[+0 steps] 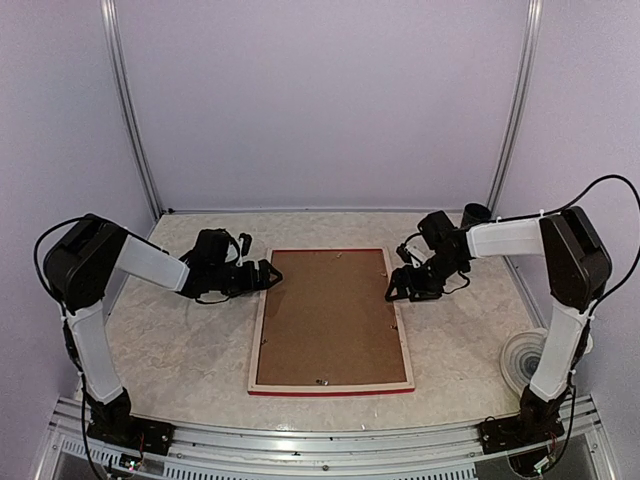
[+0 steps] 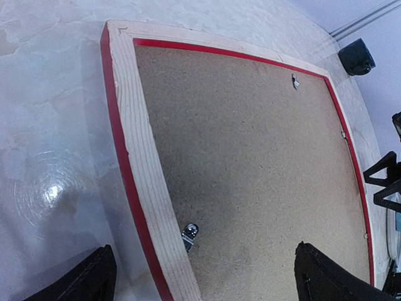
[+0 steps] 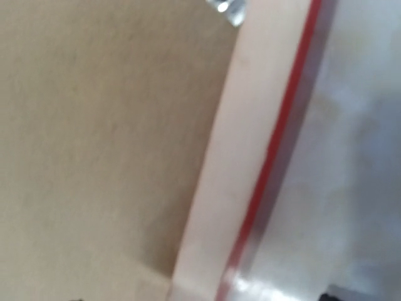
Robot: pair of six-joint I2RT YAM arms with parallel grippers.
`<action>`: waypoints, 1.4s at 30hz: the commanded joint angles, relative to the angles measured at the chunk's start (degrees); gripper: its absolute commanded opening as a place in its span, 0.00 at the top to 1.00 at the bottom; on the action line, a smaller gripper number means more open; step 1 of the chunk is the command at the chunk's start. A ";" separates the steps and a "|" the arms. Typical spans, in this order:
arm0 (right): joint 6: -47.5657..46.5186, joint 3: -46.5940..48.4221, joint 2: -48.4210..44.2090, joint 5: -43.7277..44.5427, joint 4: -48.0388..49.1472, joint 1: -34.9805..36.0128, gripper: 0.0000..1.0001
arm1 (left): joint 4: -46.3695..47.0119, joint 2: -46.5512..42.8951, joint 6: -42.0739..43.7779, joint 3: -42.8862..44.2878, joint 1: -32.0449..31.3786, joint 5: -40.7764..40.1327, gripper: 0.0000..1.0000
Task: Put the photo into the frame
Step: Press the fastener onto the backboard, then rotate the photo frame at the center of the board.
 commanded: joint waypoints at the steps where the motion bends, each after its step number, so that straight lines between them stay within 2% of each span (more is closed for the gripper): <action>1: 1.19 -3.62 -4.21 -4.12 4.61 -0.41 0.19 | -5.62 2.39 -0.60 2.61 -1.16 -0.99 0.01; 14: 3.48 -12.67 -6.49 -10.38 11.20 -0.41 0.18 | -9.50 6.43 -0.69 11.24 -3.67 -1.19 0.01; 27: 5.81 -19.34 -8.94 -13.09 15.58 0.55 0.19 | -10.41 15.39 -0.60 23.88 -5.29 2.09 0.01; 37: 8.74 -22.24 -10.82 -10.65 16.83 3.83 0.19 | -10.80 22.86 -1.89 35.38 -4.95 5.10 0.01; 42: 9.49 -22.56 -12.62 -9.14 16.11 4.07 0.19 | -10.46 24.08 -2.90 36.30 -3.97 4.55 0.01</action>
